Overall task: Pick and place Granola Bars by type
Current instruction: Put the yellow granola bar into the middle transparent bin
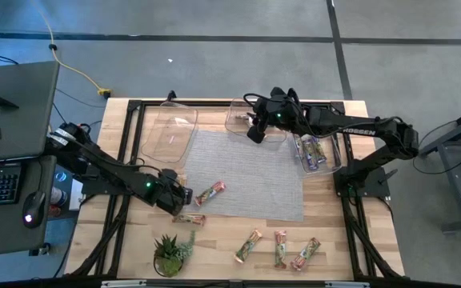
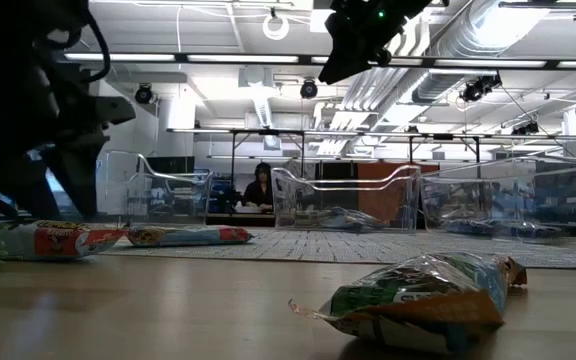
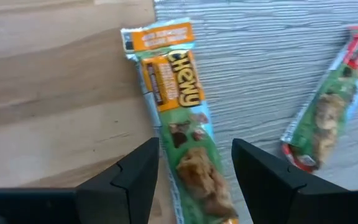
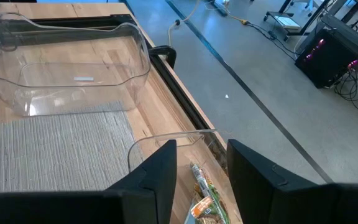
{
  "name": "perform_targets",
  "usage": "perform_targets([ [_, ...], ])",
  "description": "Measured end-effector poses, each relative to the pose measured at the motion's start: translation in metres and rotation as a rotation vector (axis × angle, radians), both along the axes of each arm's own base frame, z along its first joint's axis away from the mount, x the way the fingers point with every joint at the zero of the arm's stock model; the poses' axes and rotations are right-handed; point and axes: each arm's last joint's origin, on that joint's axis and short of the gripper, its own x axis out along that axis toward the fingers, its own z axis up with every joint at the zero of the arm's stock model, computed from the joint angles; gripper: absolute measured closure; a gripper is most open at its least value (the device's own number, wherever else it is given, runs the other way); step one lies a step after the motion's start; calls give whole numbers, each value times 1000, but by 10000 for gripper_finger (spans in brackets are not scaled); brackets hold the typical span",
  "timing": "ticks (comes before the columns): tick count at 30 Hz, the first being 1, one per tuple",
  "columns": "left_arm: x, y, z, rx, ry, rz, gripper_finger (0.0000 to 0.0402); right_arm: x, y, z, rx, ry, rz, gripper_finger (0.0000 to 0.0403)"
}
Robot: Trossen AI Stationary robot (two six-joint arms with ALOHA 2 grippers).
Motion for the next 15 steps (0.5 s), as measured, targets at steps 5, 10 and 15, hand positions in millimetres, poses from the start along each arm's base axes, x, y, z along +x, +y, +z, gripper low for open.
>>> perform_targets([
  [5, -6, 3, -9, -4, 17, 4, 204, 0, 0, 0, 0, 0, 0, 279],
  [10, -6, 3, -12, 9, 13, -18, 204, 0, 0, 0, 0, 0, 0, 279],
  [15, -6, 3, -12, 10, 16, -28, 205, 0, 0, 0, 0, 0, 0, 279],
])
